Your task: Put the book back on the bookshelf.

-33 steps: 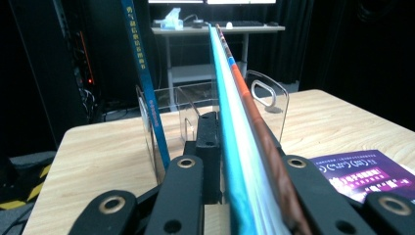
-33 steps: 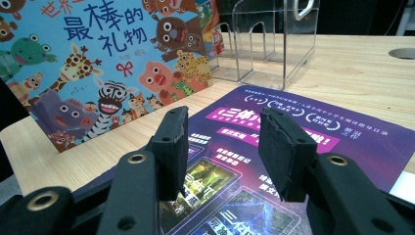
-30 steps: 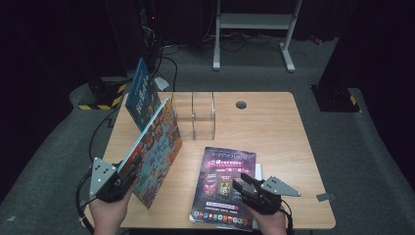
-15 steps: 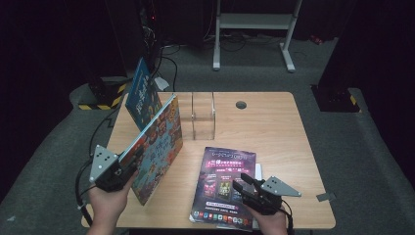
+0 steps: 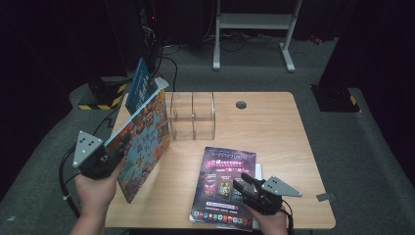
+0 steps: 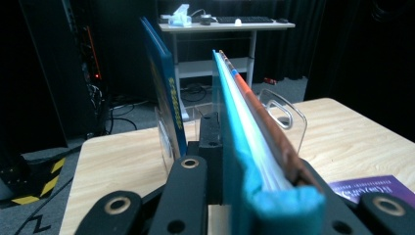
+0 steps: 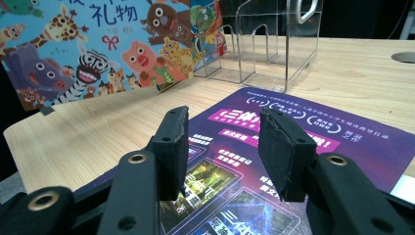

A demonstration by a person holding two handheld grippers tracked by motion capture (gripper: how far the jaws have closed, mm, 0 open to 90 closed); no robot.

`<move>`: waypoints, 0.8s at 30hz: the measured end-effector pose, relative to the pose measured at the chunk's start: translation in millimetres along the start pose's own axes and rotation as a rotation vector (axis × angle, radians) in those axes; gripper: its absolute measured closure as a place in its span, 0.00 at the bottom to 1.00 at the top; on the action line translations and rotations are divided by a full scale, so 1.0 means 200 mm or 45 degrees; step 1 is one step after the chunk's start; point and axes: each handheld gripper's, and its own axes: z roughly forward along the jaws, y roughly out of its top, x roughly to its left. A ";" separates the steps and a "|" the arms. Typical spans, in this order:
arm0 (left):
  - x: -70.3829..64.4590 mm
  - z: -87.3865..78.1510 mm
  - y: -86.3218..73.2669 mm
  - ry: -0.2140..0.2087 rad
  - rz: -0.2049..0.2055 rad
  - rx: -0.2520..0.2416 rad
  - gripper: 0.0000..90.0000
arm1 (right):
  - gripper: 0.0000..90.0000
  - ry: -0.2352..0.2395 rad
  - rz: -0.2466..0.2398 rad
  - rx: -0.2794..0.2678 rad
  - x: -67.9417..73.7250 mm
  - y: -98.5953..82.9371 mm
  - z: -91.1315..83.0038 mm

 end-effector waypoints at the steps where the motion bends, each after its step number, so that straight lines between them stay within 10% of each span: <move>1: 0.00 0.00 0.00 0.000 0.000 0.000 0.90 | 0.61 0.000 -0.001 0.001 0.00 0.00 0.00; 24: -0.02 0.30 0.05 0.115 -0.044 -0.093 0.90 | 0.61 0.007 -0.015 -0.006 0.01 0.00 -0.01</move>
